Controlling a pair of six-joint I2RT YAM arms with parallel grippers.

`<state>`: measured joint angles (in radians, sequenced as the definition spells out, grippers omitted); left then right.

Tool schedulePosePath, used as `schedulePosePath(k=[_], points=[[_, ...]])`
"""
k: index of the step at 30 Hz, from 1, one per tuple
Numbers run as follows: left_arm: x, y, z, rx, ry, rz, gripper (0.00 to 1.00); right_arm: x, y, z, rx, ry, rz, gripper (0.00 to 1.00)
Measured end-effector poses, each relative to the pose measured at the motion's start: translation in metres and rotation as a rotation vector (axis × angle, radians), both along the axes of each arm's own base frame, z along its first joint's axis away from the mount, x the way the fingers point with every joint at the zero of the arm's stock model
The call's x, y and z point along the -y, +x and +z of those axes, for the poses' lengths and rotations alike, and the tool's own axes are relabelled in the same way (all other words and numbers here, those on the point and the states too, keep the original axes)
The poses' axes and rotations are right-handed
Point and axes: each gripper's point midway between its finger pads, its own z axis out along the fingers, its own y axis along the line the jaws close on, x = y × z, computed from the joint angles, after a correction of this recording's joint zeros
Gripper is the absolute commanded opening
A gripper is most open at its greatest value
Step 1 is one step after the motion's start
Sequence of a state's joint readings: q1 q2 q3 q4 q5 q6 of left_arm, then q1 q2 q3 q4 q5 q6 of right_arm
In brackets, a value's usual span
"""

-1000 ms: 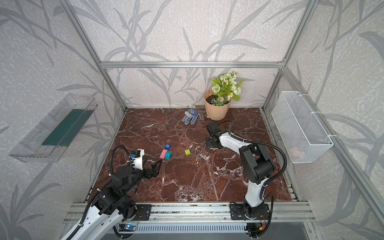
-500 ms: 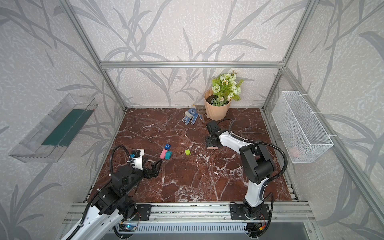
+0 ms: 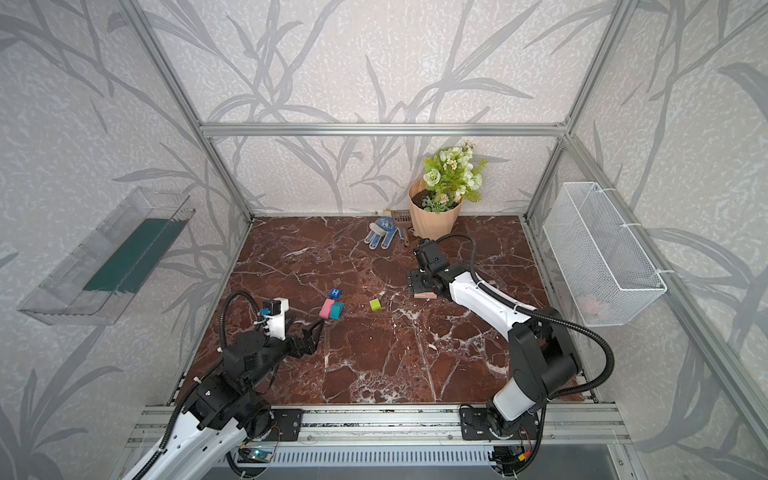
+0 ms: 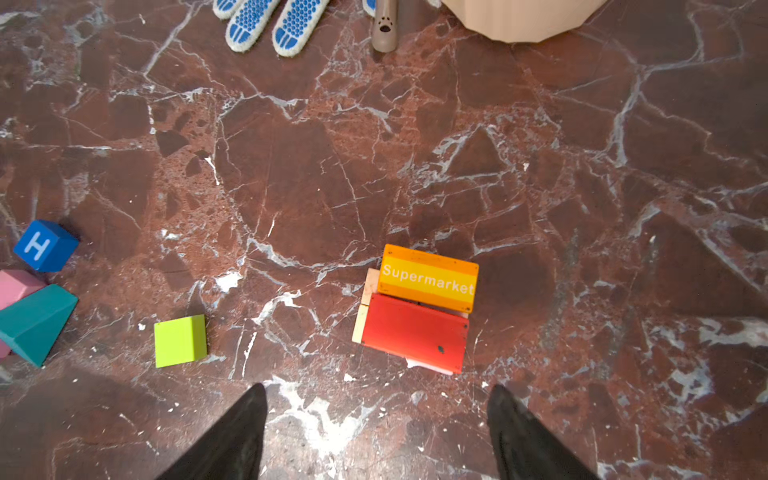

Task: Build the wood block tower
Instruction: 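Swing the right gripper over to the blue H cube near the left arm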

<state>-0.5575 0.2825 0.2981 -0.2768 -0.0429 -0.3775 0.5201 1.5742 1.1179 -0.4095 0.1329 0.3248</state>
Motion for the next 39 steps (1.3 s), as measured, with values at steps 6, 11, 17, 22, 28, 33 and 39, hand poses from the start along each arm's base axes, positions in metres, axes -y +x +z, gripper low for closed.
schedulePosePath(k=[6,11,17,22,28,33,39], points=[[0.000,0.000,0.000,0.000,0.000,0.000,0.98,-0.007,-0.012,-0.004,-0.010,0.004,0.035,0.83],[-0.005,0.002,-0.001,-0.001,0.005,0.030,0.99,-0.059,-0.035,0.002,0.018,0.033,0.193,0.84],[-0.029,0.002,-0.003,-0.003,0.014,0.161,0.99,-0.149,-0.064,0.009,0.035,0.080,0.395,0.80],[-0.048,-0.002,0.002,0.027,-0.004,0.245,0.99,-0.218,-0.072,-0.014,-0.009,0.093,0.483,0.78],[-0.054,-0.007,0.007,0.050,-0.020,0.266,0.99,-0.268,-0.073,-0.050,-0.063,0.053,0.527,0.75],[-0.053,-0.007,0.006,0.049,-0.020,0.261,0.99,-0.280,-0.064,-0.072,-0.082,-0.008,0.501,0.73],[-0.051,-0.007,0.007,0.049,-0.022,0.248,0.99,-0.273,-0.049,-0.089,-0.081,-0.088,0.426,0.73]])
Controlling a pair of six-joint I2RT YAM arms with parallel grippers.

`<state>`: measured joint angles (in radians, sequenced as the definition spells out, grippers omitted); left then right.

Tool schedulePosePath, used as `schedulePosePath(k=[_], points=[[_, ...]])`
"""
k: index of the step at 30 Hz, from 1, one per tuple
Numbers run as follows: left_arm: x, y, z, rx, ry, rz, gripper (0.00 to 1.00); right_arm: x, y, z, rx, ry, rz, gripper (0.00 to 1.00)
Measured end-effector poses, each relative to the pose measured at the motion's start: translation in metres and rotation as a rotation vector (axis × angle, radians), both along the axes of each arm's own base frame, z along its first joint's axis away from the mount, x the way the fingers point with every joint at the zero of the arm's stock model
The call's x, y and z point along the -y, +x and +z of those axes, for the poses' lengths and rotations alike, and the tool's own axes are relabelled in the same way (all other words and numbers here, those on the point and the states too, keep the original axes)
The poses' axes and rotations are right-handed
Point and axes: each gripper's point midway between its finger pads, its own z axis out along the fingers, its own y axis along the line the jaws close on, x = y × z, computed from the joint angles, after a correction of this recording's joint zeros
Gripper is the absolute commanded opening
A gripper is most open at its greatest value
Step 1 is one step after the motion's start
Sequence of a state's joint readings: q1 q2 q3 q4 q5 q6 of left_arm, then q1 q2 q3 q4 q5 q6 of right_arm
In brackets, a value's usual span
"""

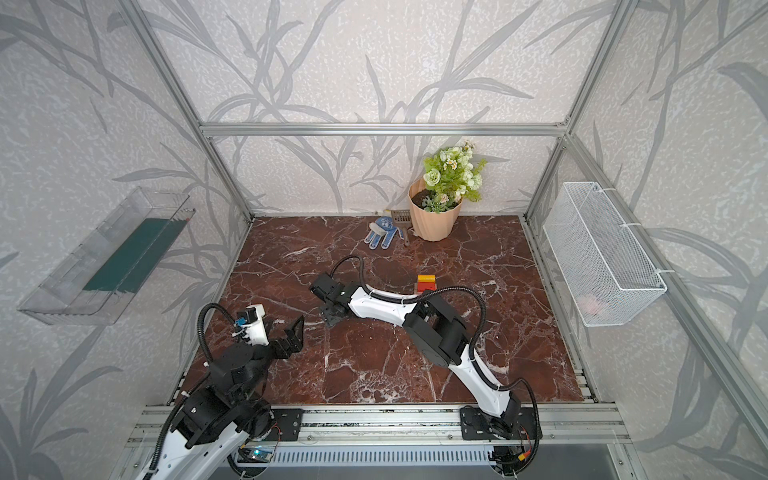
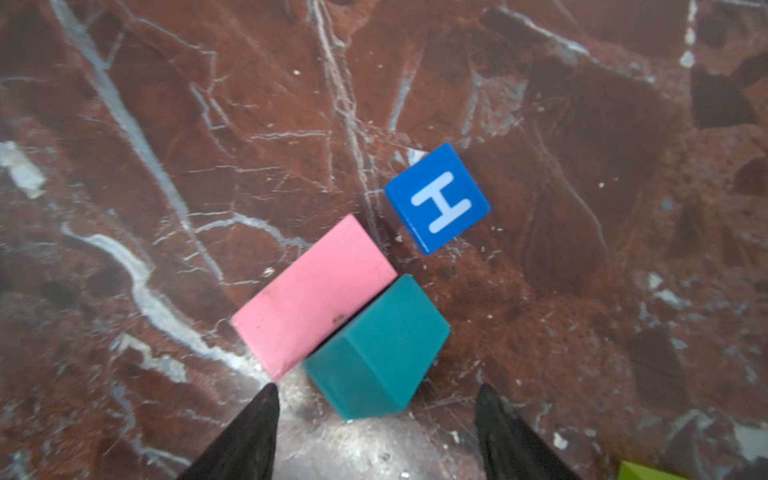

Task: Build the wood block tower
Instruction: 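Swing the right gripper over to the blue H cube near the left arm, then lower the open right gripper around the blue H cube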

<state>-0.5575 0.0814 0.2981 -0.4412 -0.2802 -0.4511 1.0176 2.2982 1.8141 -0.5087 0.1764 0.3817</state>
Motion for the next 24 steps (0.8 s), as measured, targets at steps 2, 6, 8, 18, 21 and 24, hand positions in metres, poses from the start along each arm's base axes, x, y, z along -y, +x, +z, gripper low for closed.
schedulePosePath(k=[2,6,8,18,21,24], points=[[0.001,0.000,0.000,-0.001,0.001,-0.008,0.99,0.000,0.005,-0.003,0.010,-0.013,-0.019,0.72],[0.003,-0.001,0.000,-0.002,-0.001,-0.021,0.99,0.001,0.009,-0.009,0.016,-0.032,-0.038,0.72],[0.004,-0.001,0.000,-0.002,-0.001,-0.024,0.99,0.002,0.012,-0.009,0.019,-0.038,-0.046,0.72],[0.007,-0.001,0.001,0.001,-0.008,-0.040,0.99,0.021,0.025,-0.014,0.024,-0.052,-0.092,0.67],[0.008,-0.001,0.001,0.000,-0.009,-0.044,0.99,0.033,0.027,-0.014,0.026,-0.047,-0.116,0.67],[0.008,-0.002,0.001,0.000,-0.009,-0.046,0.99,0.048,0.029,-0.015,0.026,-0.051,-0.141,0.66]])
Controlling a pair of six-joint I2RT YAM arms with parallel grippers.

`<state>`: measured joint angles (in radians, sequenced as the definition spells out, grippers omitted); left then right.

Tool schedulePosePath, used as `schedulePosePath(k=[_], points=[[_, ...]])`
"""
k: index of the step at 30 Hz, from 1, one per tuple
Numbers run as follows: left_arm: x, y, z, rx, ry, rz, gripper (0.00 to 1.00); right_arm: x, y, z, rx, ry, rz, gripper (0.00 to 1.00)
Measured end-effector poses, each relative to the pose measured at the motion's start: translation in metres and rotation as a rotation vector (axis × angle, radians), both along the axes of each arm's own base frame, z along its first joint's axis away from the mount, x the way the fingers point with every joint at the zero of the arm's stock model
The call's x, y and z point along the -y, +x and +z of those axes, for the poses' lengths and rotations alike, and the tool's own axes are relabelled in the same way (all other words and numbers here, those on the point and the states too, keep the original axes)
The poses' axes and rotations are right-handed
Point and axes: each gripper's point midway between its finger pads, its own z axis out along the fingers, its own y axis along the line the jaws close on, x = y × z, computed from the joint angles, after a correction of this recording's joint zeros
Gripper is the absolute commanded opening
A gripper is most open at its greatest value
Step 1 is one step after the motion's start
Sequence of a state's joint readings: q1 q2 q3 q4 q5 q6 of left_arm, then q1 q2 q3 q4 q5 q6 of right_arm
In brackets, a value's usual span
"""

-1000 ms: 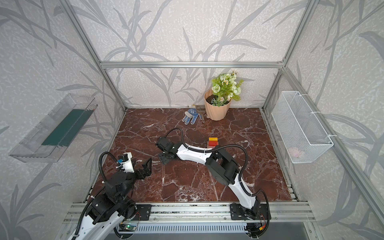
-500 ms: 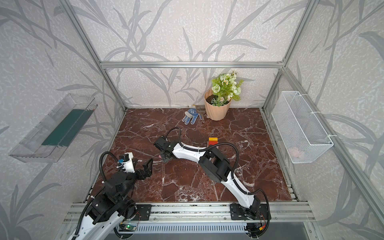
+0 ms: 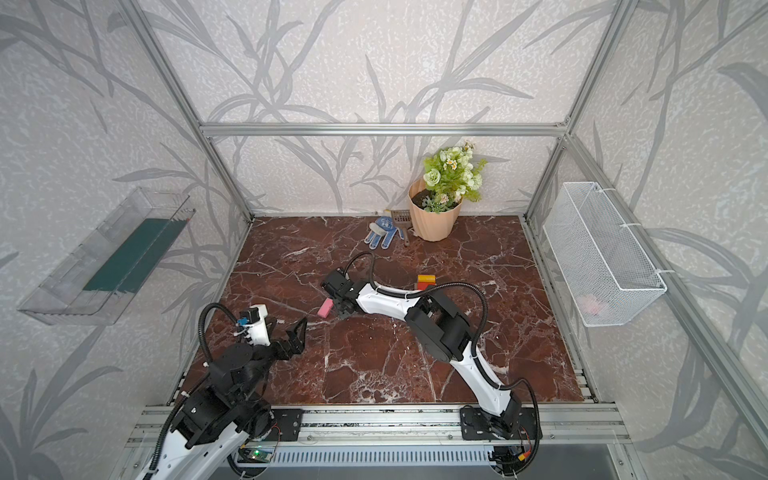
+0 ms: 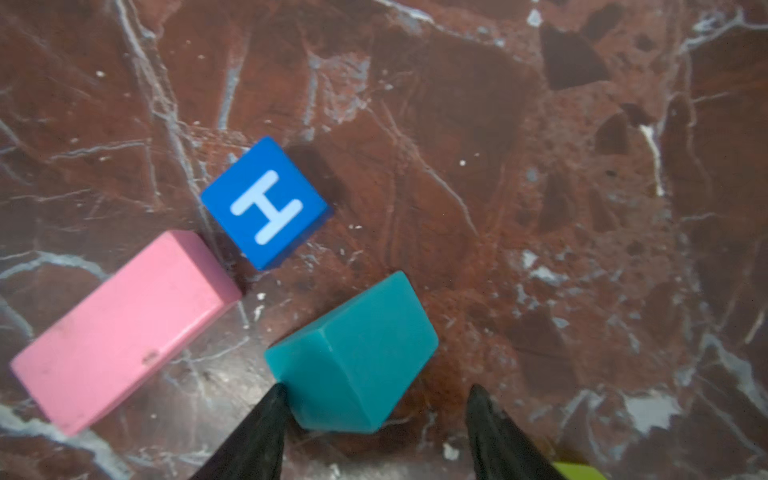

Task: Build the wood block tower
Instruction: 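Lower the open right gripper around the blue H cube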

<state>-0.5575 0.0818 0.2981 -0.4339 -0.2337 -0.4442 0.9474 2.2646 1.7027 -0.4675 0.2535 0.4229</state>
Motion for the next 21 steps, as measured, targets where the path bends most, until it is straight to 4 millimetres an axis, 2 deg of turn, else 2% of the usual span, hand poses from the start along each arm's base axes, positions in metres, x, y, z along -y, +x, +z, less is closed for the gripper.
schedulePosePath(k=[7,13,17,21], points=[[0.000,0.000,0.000,0.000,0.000,-0.001,0.99,0.038,0.017,0.000,-0.002,-0.005,-0.074,0.67],[0.000,0.000,0.000,0.000,0.000,-0.003,0.99,0.057,0.021,0.001,-0.005,-0.016,-0.100,0.69],[0.001,0.000,0.000,0.001,0.001,-0.004,0.99,0.049,0.010,0.005,-0.011,-0.010,-0.065,0.72],[0.000,0.000,0.000,0.001,0.002,-0.004,0.98,0.015,-0.013,0.020,0.011,0.019,0.014,0.74]])
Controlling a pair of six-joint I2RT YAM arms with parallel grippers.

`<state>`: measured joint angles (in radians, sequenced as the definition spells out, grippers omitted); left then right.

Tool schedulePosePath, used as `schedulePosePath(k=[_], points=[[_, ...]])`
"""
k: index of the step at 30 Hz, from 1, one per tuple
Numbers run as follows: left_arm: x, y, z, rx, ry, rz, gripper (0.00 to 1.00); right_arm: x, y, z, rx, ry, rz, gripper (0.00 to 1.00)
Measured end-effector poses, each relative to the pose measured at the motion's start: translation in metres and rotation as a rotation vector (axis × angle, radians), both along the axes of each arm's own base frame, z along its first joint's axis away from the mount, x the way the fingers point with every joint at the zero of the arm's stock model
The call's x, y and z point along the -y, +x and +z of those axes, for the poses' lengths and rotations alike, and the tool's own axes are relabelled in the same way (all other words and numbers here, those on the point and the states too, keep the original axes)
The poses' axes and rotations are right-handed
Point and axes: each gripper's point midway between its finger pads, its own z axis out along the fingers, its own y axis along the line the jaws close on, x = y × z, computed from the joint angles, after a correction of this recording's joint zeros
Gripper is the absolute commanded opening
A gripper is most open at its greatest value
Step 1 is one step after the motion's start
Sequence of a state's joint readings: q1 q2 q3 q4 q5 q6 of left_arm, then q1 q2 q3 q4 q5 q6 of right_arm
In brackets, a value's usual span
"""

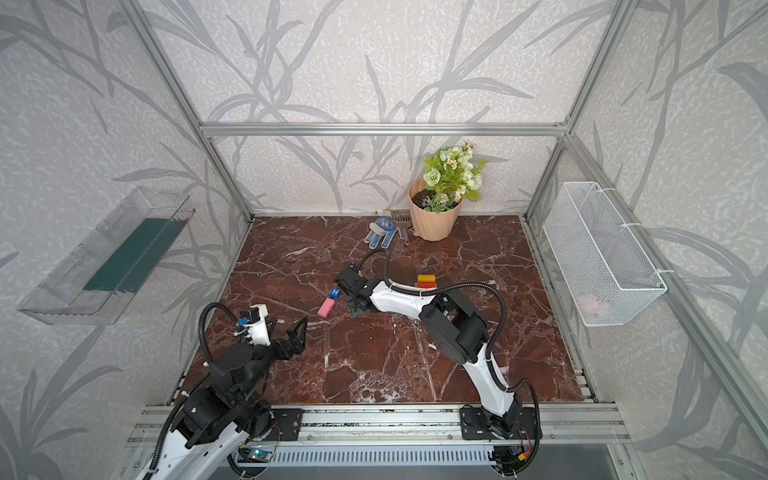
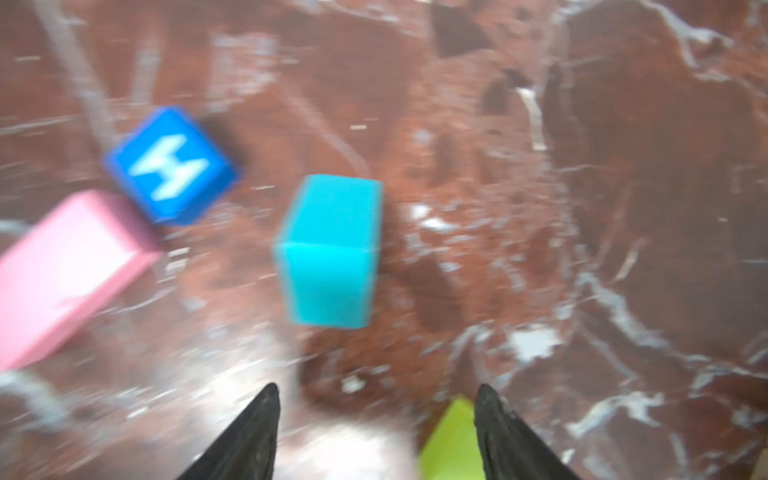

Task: Build the wood block tower
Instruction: 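Lower the open right gripper around the blue H cube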

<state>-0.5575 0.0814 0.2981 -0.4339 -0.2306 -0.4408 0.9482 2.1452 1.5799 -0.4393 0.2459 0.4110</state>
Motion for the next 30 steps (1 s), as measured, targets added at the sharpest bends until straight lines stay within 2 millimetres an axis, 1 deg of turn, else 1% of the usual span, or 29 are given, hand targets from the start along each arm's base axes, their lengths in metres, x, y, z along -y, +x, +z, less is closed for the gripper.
schedulePosePath(k=[3,6,9,11,12,15,16,17,21,25,30], points=[[-0.005,0.001,-0.001,-0.004,0.002,0.031,0.97,-0.035,-0.021,0.016,0.017,0.054,0.073,0.75],[-0.020,0.001,-0.006,-0.019,0.006,0.112,0.97,-0.069,-0.038,0.032,0.022,0.115,0.128,0.78],[-0.031,-0.001,-0.007,-0.014,0.003,0.167,0.97,-0.095,-0.039,0.042,0.027,0.161,0.133,0.79],[-0.034,-0.003,-0.005,-0.006,-0.006,0.185,0.97,-0.106,-0.033,0.043,0.026,0.175,0.120,0.79],[-0.036,-0.003,-0.005,-0.002,-0.009,0.192,0.97,-0.110,-0.030,0.040,0.022,0.172,0.111,0.79],[-0.038,-0.004,-0.005,-0.001,-0.012,0.201,0.97,-0.115,-0.023,0.025,0.006,0.137,0.084,0.81],[-0.038,-0.004,-0.005,-0.002,-0.011,0.201,0.97,-0.116,-0.021,0.020,0.005,0.118,0.073,0.84],[-0.038,-0.004,-0.005,-0.002,-0.011,0.201,0.97,-0.116,-0.019,0.015,0.004,0.102,0.064,0.85],[-0.038,-0.004,-0.005,-0.003,-0.011,0.200,0.97,-0.111,-0.011,-0.002,0.011,0.023,0.034,0.85],[-0.037,-0.004,-0.006,-0.005,-0.009,0.199,0.97,-0.110,-0.006,-0.006,0.016,-0.020,0.022,0.85],[-0.037,-0.004,-0.006,-0.006,-0.008,0.198,0.97,-0.102,-0.008,-0.010,0.010,-0.059,0.016,0.79]])
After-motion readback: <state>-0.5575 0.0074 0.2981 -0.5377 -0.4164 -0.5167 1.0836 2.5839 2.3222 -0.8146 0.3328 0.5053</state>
